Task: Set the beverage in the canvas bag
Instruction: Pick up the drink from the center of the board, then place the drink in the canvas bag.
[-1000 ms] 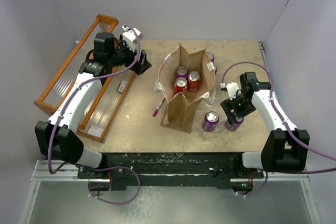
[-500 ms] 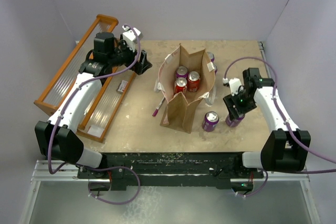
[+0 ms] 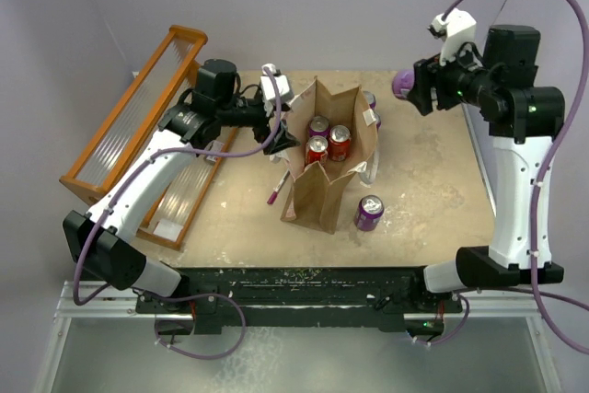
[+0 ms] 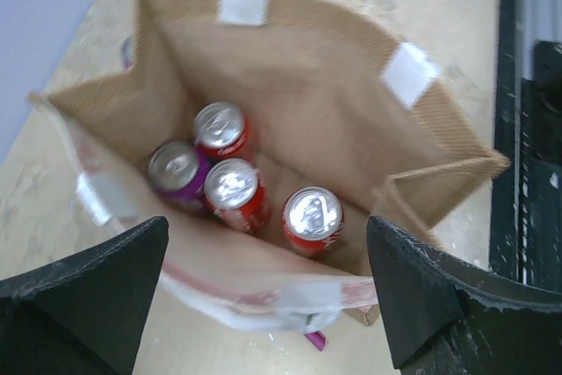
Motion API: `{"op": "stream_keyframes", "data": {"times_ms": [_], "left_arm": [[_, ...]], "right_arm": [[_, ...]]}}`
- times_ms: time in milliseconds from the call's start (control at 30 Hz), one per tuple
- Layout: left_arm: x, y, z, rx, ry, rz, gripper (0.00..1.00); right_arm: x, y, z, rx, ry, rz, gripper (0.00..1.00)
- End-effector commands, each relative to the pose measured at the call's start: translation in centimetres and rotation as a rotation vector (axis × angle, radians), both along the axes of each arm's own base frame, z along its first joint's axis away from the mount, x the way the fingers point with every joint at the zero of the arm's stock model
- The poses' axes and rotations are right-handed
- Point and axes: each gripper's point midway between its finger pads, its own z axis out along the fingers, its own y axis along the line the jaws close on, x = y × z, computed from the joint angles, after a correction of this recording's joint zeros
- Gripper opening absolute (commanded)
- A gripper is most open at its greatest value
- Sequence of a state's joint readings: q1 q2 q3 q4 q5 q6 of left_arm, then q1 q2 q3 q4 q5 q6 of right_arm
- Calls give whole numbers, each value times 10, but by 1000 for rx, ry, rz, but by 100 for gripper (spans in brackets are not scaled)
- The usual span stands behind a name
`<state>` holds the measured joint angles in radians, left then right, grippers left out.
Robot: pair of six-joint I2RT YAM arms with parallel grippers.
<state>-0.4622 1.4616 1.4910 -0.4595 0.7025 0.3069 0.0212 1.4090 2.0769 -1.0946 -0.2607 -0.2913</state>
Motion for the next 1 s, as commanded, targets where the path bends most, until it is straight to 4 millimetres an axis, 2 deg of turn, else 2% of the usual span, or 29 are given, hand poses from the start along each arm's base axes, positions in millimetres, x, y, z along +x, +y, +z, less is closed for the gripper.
{"op": "stream_keyframes", "data": {"times_ms": [0,67,200,300,367,533,700,833,967], "left_arm": [[-44,-20,16,14,-97,-266,96],[-59,-27,12,28,-94,-322,96],[-86,-43,-6,74,-59,-402,96],[-92,-49,-23,113,-35,-415,95],[-92,-52,-37,144,-24,-427,95],[-98,-61,-55,169,9,-485,89],[-121,-67,-64,187,14,-607,79],[-128,-68,-70,200,43,-659,65],[-134,-71,-75,228,42,-729,43]], "right_arm": [[-1,63,19,117,-15,191,0],[0,83,18,151,1,259,0],[5,112,0,173,69,353,0],[9,131,-20,152,125,422,0],[10,139,-40,128,185,456,0],[15,140,-81,72,282,494,0],[28,138,-107,23,335,486,0],[36,136,-123,-9,377,480,0],[36,138,-131,-9,381,504,0]]}}
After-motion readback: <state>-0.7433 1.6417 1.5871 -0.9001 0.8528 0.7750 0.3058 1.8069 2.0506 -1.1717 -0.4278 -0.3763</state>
